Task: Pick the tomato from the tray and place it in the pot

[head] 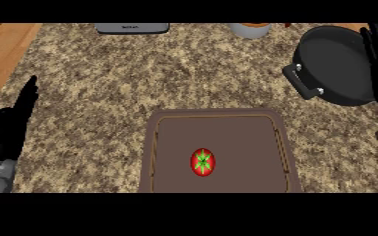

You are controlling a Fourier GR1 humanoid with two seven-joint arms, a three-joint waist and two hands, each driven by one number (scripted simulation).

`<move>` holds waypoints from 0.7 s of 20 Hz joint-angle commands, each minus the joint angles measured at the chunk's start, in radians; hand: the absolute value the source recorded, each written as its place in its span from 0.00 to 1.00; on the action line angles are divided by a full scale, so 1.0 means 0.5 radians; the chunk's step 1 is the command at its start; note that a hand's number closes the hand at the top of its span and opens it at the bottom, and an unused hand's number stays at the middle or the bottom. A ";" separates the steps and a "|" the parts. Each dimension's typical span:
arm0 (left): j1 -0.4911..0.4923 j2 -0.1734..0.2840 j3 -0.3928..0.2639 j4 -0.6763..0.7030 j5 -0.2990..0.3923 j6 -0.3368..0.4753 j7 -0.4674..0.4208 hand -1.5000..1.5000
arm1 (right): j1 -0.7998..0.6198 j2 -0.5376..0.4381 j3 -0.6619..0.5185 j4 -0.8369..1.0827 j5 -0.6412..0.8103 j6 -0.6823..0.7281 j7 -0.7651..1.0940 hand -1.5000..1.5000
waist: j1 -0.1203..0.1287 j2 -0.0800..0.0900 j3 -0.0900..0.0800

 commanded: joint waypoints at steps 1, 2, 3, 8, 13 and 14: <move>-0.106 -0.043 0.046 -0.102 0.095 -0.063 -0.017 0.50 | -0.173 0.039 0.096 0.061 -0.094 0.312 -0.056 1.00 | 0.071 0.045 -0.011; -0.167 -0.133 0.000 -0.139 0.104 -0.035 -0.062 0.50 | -0.228 0.125 0.268 -0.075 -0.148 0.466 -0.024 1.00 | 0.114 0.048 -0.012; -0.250 -0.184 -0.019 -0.184 0.135 -0.052 -0.086 0.50 | -0.276 0.186 0.380 -0.109 -0.200 0.642 -0.058 1.00 | 0.169 0.065 -0.009; -0.443 -0.453 -0.050 -0.322 0.344 -0.092 -0.165 0.50 | -0.579 -0.050 0.705 -0.154 0.290 0.997 -0.279 1.00 | 0.242 0.099 -0.025; -0.461 -0.542 -0.038 -0.260 0.401 -0.113 -0.230 0.50 | -0.565 0.041 0.858 0.074 0.399 1.430 -0.954 0.00 | 0.198 0.117 -0.005; -0.496 -0.570 -0.039 -0.250 0.397 -0.082 -0.208 0.50 | -0.581 0.046 0.882 0.113 0.414 1.517 -1.075 0.00 | 0.179 0.111 -0.004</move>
